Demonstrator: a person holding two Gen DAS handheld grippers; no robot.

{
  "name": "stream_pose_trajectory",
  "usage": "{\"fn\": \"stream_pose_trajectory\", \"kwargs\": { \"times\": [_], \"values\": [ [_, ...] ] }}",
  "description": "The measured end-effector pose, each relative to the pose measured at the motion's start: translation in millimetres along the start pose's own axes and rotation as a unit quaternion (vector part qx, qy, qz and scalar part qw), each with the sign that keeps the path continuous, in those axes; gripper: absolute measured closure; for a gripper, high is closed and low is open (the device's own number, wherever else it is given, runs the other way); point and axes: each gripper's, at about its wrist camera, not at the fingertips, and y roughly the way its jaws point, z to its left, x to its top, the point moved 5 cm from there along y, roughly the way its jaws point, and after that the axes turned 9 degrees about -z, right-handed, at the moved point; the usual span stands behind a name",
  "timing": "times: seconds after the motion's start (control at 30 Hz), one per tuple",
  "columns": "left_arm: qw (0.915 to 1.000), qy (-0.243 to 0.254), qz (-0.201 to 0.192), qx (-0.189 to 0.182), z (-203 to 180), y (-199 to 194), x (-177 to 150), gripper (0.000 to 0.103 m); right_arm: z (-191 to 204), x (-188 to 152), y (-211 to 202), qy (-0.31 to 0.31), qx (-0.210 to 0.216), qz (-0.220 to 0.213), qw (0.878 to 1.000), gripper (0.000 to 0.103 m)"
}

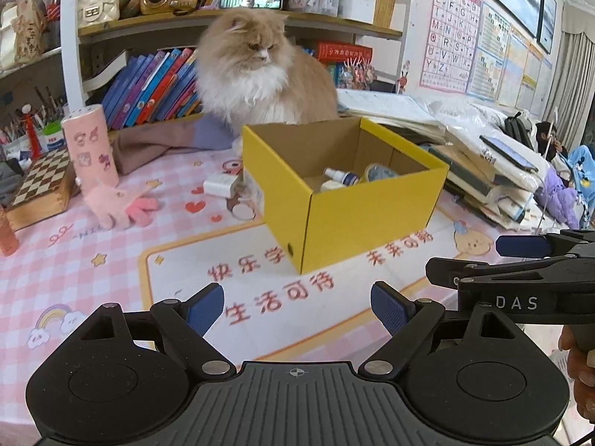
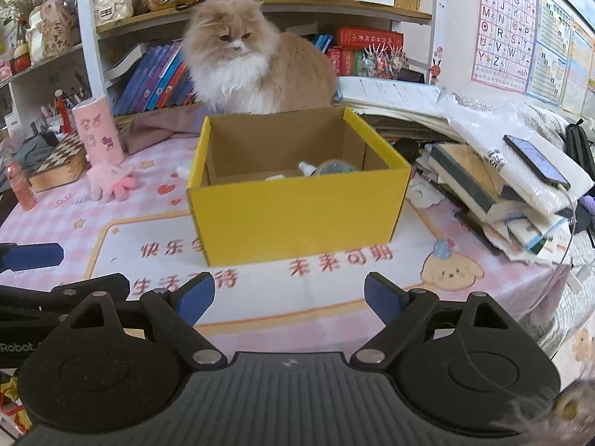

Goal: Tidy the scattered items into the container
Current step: 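Withdraw both open tools from the yellow box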

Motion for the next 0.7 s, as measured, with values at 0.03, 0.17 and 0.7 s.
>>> {"fn": "stream_pose_trajectory", "kwargs": {
  "times": [0.03, 0.17, 0.7],
  "values": [
    [1.0000, 0.000, 0.002, 0.001, 2, -3, -2, 0.014, 4, -2, -2, 0.000, 0.001, 0.002, 1.000, 0.015],
    [1.0000, 0.000, 0.005, 0.003, 12, -13, -9, 0.014, 19, -10, -9, 0.001, 0.005, 0.009, 1.000, 0.015],
    [0.9994, -0.015, 0.024, 0.018, 49, -44, -32, 0.014, 68, -32, -23, 0.000, 0.020, 0.033, 0.999, 0.015]
  ]
}}
